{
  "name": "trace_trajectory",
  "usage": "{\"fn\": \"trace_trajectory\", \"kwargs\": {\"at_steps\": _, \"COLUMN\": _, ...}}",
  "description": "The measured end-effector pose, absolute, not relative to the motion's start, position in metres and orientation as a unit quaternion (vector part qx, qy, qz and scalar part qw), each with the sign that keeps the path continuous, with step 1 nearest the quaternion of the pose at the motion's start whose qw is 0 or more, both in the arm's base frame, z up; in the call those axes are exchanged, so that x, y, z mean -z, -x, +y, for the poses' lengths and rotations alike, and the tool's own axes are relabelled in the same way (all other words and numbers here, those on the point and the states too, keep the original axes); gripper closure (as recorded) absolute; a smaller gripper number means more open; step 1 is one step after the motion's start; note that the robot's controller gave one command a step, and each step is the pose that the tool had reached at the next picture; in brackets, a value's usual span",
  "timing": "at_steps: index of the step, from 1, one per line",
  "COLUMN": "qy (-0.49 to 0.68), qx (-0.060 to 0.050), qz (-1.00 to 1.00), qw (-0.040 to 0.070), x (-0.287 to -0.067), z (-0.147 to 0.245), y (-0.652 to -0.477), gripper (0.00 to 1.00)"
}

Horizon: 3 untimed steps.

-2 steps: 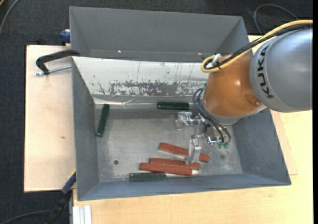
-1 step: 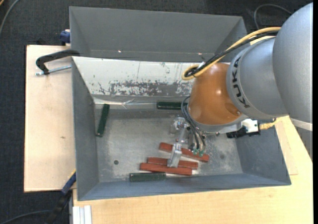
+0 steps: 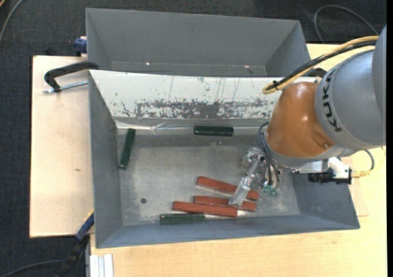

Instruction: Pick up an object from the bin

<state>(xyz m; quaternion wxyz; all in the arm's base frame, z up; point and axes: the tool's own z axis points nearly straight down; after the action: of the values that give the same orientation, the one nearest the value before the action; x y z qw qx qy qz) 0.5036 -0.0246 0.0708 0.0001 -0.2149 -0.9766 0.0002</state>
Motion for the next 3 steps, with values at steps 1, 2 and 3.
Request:
{"fn": "trace_trajectory", "kwargs": {"at_steps": 1, "qy": 0.213, "qx": 0.001, "qz": -0.977, "qw": 0.000, "x": -0.071, "z": -0.022, "y": -0.504, "gripper": 1.00}}
{"fn": "trace_trajectory", "kwargs": {"at_steps": 2, "qy": 0.212, "qx": 0.001, "qz": -0.977, "qw": -0.003, "x": -0.087, "z": -0.022, "y": -0.505, "gripper": 1.00}}
{"fn": "trace_trajectory", "kwargs": {"at_steps": 3, "qy": 0.212, "qx": 0.001, "qz": -0.977, "qw": -0.004, "x": -0.109, "z": -0.021, "y": -0.507, "gripper": 1.00}}
